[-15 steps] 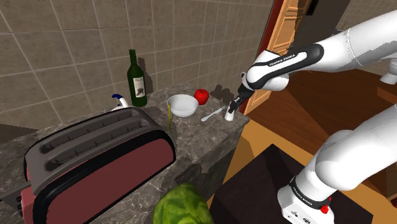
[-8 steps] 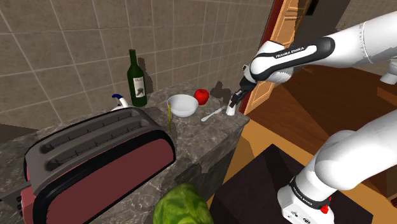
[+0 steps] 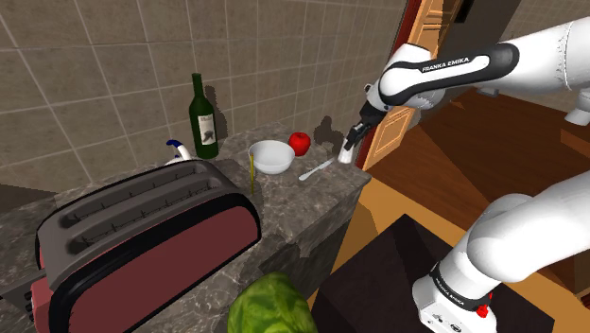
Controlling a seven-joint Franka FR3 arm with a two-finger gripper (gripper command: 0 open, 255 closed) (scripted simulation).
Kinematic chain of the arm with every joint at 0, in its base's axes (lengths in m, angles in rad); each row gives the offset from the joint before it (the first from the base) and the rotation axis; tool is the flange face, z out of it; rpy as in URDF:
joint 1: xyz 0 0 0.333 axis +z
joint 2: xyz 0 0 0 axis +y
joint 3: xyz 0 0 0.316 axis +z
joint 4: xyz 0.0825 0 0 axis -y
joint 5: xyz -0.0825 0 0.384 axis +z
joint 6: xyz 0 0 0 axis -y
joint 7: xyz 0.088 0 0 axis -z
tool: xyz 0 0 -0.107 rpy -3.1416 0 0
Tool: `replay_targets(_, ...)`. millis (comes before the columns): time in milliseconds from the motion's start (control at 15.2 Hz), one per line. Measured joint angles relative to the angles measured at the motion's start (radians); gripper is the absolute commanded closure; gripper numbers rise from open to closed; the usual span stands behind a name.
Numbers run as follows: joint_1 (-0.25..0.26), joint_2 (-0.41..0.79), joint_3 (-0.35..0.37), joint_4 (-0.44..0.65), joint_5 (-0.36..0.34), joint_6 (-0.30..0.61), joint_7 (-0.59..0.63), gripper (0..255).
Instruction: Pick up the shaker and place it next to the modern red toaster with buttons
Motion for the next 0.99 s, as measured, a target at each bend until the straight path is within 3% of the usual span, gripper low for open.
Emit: replay_targets(990, -0.01, -0.055, 0.013, 0.153, -0.028, -0.205, 0.047, 255)
